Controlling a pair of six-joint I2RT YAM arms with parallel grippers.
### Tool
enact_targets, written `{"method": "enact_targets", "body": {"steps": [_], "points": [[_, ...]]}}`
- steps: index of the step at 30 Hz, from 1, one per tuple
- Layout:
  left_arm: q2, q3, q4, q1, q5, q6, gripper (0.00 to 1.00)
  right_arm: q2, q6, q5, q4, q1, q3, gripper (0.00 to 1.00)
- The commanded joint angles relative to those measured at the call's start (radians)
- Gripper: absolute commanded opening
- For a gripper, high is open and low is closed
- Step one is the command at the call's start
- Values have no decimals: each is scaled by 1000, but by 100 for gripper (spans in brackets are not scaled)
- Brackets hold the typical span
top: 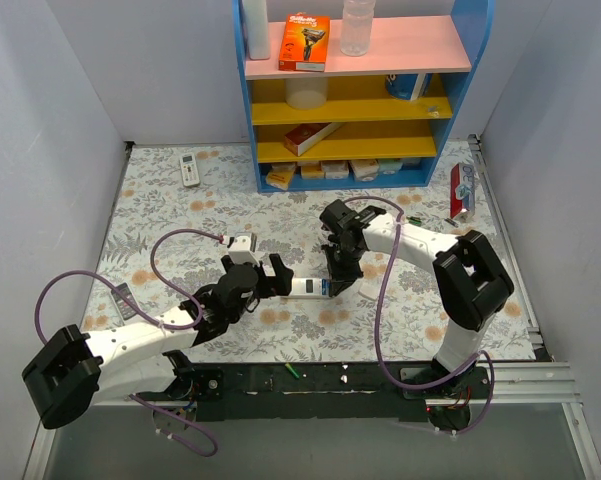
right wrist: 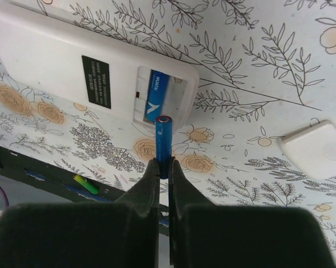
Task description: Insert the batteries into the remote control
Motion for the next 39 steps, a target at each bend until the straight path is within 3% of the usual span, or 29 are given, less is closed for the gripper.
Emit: {"method": "enact_targets", "body": {"steps": [1,18,39], "points": [[-34,-21,45,3,-17,-4,98,18,22,31,-62,2,47,1],[-34,-22,56,3,14,-6,98,100,20,18,-79,3,101,4],[-31,-24,59,3,26,-6,98,139,22,16,-96,3,142,25]]}}
